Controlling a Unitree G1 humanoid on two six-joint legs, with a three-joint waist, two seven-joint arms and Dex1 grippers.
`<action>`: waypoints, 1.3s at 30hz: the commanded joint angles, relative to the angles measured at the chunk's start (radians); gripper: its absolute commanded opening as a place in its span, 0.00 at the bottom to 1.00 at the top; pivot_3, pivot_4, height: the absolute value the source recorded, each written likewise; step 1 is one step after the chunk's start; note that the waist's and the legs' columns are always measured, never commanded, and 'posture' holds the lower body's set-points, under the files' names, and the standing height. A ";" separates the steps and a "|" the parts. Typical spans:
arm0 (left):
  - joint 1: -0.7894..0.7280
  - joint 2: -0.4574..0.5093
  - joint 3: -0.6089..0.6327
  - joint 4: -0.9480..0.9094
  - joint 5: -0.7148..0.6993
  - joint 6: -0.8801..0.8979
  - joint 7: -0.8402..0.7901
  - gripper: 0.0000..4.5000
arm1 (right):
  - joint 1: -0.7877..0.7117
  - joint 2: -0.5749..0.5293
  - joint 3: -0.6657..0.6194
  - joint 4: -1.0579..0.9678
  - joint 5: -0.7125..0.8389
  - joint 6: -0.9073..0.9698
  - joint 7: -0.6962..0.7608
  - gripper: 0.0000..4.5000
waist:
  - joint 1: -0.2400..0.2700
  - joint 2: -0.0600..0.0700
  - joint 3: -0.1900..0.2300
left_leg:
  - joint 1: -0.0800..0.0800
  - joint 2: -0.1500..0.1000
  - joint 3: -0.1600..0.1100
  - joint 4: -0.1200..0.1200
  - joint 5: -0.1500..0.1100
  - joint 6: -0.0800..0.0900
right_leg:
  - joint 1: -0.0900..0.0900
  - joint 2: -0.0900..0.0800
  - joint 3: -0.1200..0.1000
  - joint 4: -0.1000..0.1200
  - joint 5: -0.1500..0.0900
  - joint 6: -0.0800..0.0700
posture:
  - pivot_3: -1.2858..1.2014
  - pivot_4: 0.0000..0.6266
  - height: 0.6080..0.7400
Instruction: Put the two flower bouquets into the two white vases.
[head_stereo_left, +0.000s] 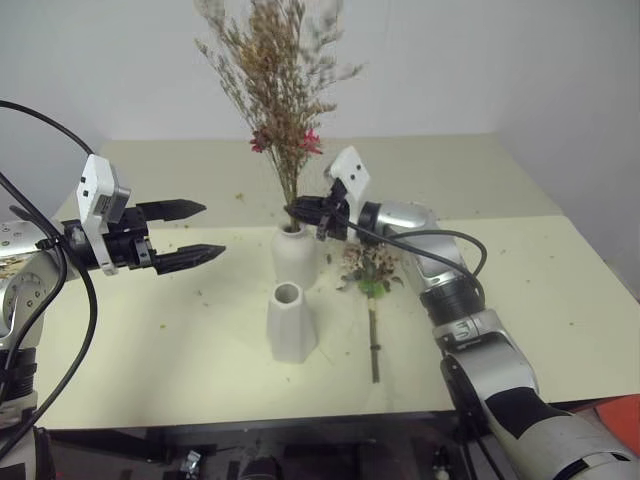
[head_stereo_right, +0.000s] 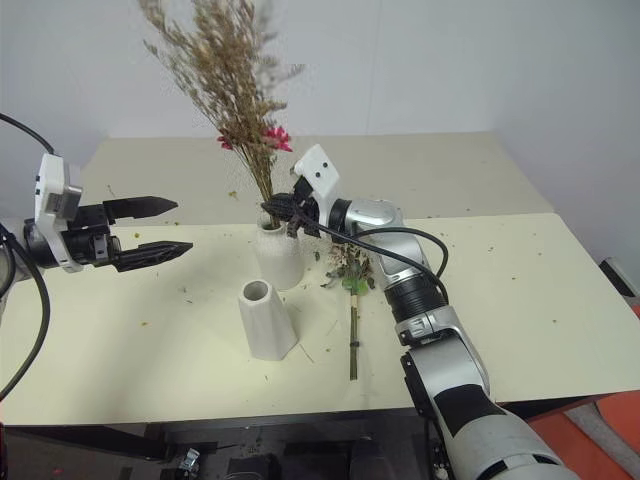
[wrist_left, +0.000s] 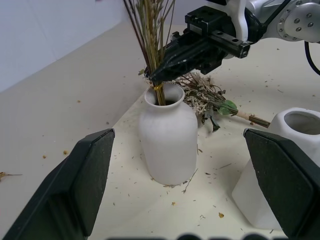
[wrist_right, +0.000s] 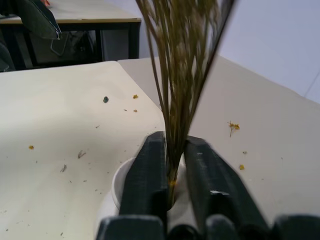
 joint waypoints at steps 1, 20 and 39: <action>-0.025 0.020 0.038 -0.010 -0.010 -0.010 0.000 1.00 | -0.008 -0.018 -0.013 -0.026 -0.006 -0.021 0.004 0.49 | 0.000 0.000 0.000 | 0.000 0.000 0.000 0.000 0.000 0.000 | 0.000 0.000 0.000 0.000 0.000 0.000 | 0.52 0.24 1.00; -0.046 0.025 0.020 -0.071 -0.098 0.043 -0.074 1.00 | 0.051 -0.487 -0.047 -0.475 0.207 0.860 0.172 0.94 | 0.012 0.000 0.000 | 0.000 0.000 0.000 0.000 0.000 0.000 | 0.000 0.000 0.000 0.000 -0.001 0.001 | 0.52 0.24 1.00; 0.020 0.009 0.027 -0.148 -0.165 0.055 -0.217 1.00 | -0.349 -0.523 0.673 -0.018 0.613 1.340 0.011 0.94 | 0.001 0.000 0.000 | -0.009 -0.001 0.001 0.001 0.000 0.000 | -0.009 -0.001 0.001 0.000 -0.002 0.002 | 0.52 0.24 1.00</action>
